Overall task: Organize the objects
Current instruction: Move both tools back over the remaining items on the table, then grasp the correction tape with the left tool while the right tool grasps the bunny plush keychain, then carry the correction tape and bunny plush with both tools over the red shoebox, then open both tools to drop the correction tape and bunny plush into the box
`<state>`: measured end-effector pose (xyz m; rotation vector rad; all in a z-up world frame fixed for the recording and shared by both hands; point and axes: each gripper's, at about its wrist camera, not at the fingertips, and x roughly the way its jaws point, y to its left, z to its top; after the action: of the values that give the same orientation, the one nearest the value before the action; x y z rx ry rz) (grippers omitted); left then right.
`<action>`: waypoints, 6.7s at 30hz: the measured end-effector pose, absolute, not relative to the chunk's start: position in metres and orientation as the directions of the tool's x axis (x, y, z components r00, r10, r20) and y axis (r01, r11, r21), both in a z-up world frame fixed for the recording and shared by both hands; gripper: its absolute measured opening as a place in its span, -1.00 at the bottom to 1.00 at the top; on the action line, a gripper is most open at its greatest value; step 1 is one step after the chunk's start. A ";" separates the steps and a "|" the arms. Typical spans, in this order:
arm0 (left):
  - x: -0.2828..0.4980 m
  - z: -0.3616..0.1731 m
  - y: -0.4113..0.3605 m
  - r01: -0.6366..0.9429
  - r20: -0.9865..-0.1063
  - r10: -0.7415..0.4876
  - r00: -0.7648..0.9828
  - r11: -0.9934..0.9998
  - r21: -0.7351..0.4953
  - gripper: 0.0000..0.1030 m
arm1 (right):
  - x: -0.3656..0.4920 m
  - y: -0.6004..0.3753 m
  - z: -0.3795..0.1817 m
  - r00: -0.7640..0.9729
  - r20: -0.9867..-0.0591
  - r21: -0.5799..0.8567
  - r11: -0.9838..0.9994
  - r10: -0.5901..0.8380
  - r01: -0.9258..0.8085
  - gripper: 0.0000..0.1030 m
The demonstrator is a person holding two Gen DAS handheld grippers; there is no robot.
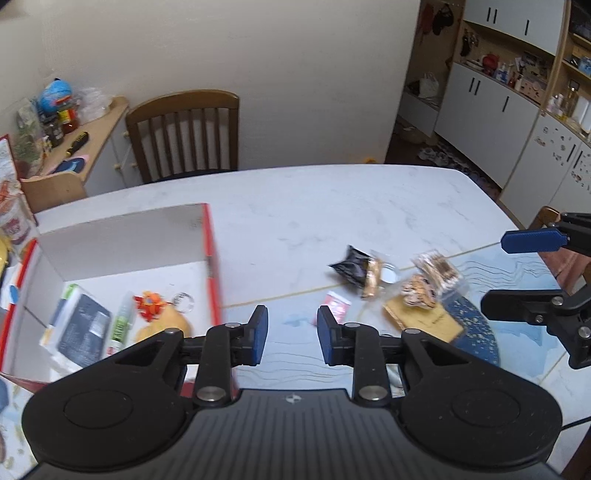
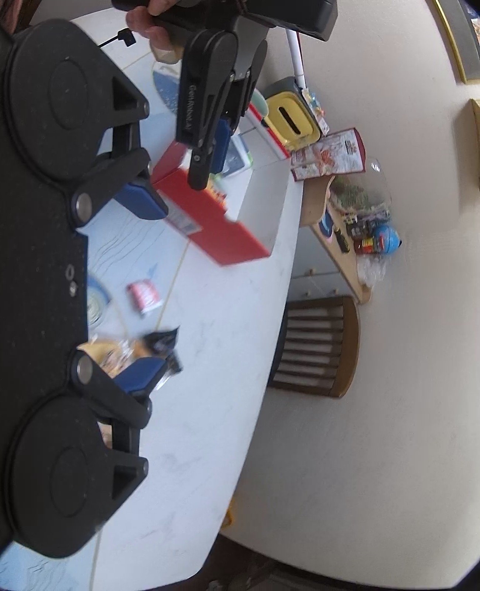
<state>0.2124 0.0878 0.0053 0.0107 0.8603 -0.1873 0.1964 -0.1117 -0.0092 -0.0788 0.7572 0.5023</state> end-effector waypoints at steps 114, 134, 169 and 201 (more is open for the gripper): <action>0.196 -0.076 0.022 0.086 -0.730 -0.120 0.672 0.993 -0.084 0.05 | 0.210 -0.125 -0.079 0.603 -0.765 -0.027 0.924 0.227 -0.382 -0.09; 0.193 0.003 0.136 0.113 -0.677 -0.130 0.724 0.991 -0.069 0.05 | 0.192 -0.038 -0.019 0.658 -0.704 -0.060 0.902 0.266 -0.428 -0.09; 0.266 -0.029 0.325 0.047 -0.739 0.043 0.672 0.994 0.101 0.05 | 0.297 0.156 -0.054 0.573 -0.768 -0.059 0.859 0.287 -0.509 -0.08; 0.377 -0.114 0.296 0.164 -0.898 -0.036 0.438 0.986 0.040 0.06 | 0.345 0.221 -0.142 0.446 -0.886 -0.169 0.809 0.126 -0.564 -0.14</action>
<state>0.3773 0.2958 -0.1136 0.1282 1.1116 -0.1247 0.3445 0.2211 -0.1420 -0.4828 1.0271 0.4484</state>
